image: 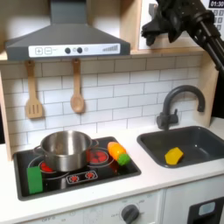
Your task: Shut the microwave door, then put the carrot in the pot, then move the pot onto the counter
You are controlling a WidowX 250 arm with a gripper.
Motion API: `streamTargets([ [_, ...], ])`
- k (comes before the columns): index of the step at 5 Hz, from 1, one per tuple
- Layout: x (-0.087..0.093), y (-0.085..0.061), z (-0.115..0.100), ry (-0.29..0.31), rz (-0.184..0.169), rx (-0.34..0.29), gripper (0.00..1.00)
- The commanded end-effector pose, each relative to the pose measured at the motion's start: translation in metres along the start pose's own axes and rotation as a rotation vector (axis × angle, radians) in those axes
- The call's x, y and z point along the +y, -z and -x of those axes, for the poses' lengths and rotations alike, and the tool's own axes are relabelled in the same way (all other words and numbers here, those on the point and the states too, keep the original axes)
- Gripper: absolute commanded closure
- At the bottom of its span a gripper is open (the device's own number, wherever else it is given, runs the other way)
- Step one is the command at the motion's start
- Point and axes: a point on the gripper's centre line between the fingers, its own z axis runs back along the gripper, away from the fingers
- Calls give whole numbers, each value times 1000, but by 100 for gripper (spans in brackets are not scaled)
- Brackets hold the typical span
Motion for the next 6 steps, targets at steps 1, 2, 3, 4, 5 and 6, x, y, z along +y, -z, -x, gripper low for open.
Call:
streamTargets([
  [1, -2, 5, -14, 12, -25, -13, 0],
  [2, 5, 5, -16, 21, -100, -14, 0],
  [3, 3, 2, -19, 39, -127, -15, 21],
  [4, 4, 1, -15, 35, -141, -7, 100],
  [5, 8, 3, -12, 37, -153, -1, 100],
  [6, 9, 1, -7, 36, -150, 7, 100],
])
